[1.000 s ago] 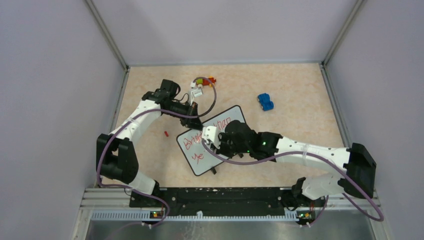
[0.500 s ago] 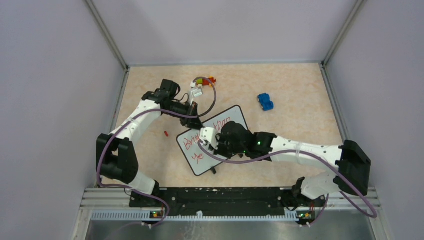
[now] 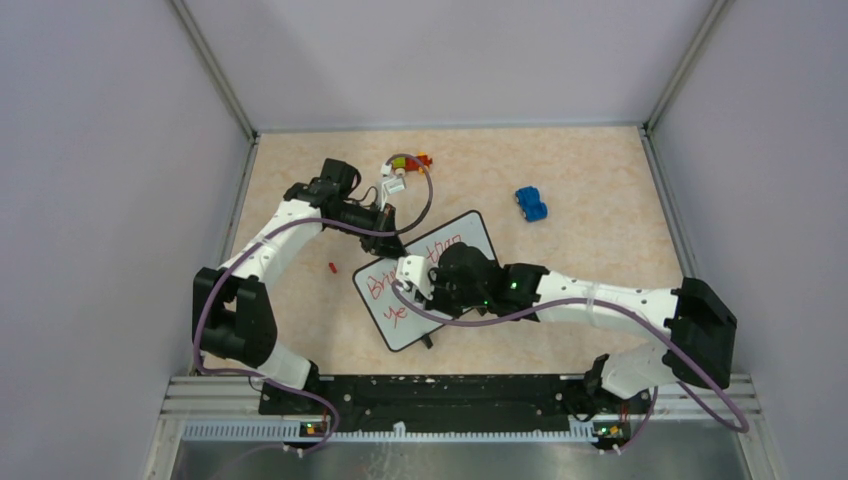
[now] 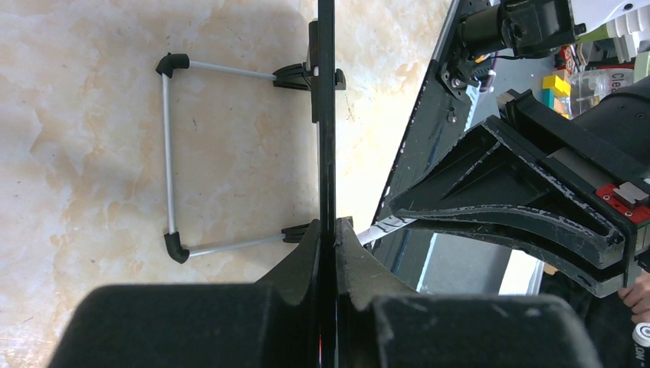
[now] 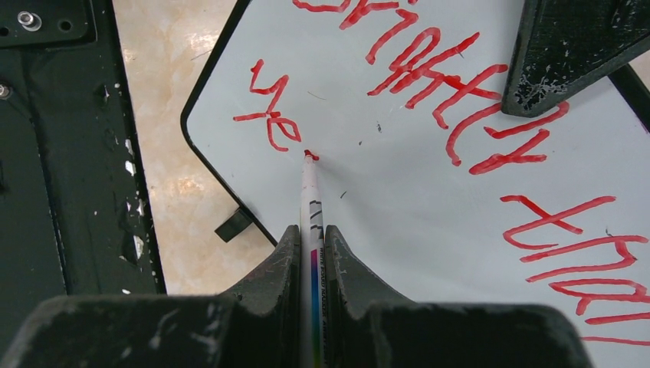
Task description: Write a sentence on the whiteboard
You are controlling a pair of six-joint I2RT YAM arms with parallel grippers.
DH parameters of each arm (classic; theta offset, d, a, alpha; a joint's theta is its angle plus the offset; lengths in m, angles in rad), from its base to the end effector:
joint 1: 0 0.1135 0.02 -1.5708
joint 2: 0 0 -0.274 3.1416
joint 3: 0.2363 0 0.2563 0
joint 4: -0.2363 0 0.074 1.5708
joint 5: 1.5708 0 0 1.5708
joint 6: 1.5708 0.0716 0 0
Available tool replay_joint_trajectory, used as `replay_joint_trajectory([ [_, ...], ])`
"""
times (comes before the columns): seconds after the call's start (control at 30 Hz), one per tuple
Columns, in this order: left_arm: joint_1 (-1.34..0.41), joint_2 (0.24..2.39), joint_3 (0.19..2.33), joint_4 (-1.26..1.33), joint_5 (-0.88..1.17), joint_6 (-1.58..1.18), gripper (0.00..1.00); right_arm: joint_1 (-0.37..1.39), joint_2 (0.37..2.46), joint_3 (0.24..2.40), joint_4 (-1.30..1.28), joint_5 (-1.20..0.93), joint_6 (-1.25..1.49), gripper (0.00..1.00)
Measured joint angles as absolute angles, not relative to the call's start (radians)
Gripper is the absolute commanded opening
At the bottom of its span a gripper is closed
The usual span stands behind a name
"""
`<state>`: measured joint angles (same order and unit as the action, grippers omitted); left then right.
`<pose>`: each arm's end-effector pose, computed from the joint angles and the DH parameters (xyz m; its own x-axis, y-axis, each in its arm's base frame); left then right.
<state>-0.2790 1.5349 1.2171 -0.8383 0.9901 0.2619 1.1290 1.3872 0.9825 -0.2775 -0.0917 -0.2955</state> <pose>0.2827 -0.1433 0.2628 -0.7269 0.3560 -0.5873 0.6865 0.3545 -0.6348 0.1375 0.3060 0.2483 0.0131 -0.6505 -0.7594 -0.9687 0.1799 -0.1708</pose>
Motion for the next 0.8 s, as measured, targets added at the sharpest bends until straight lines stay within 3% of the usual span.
replay_joint_trajectory([
  [0.8, -0.279, 1.535, 1.217, -0.838, 0.990, 0.262, 0.00, 1.129, 1.383, 0.959, -0.280, -0.105, -0.322, 0.00],
])
